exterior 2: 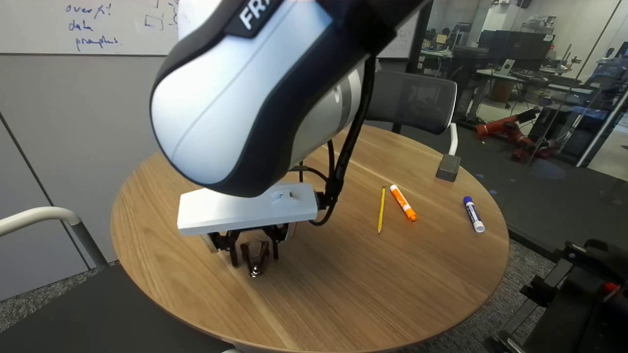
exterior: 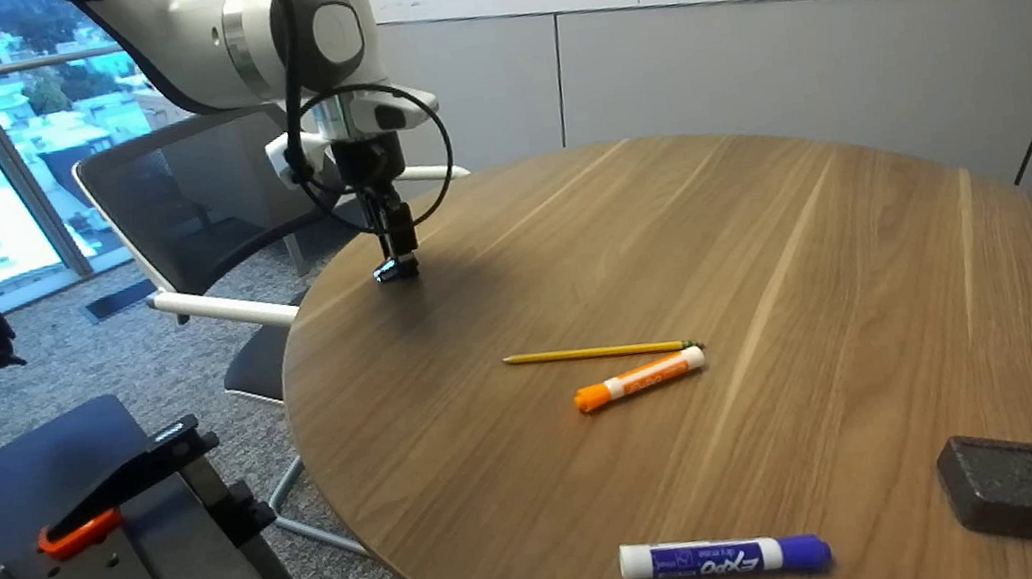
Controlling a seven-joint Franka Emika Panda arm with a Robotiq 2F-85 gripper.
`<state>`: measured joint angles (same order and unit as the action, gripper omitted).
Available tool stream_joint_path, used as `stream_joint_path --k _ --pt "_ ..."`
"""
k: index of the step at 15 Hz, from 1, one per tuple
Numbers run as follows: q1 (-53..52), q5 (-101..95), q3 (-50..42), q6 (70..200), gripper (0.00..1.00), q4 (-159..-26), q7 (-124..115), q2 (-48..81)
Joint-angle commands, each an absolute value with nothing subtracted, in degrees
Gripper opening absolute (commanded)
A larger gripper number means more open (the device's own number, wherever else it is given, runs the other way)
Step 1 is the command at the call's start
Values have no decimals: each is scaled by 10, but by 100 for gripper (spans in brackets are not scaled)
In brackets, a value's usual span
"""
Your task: Move the black object to the left
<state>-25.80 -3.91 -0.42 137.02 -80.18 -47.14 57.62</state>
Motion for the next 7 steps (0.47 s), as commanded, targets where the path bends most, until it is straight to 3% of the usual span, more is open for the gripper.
stream_joint_path --k 1,4,5,7 --pt "-268 -39 -7 1307 98 -803 -476 547" --pt "-276 -62 -6 1290 100 -886 -453 472" --pt "-268 -49 -3 1314 100 -815 -467 539" --pt "-272 -57 -1 1296 100 -846 -464 504"
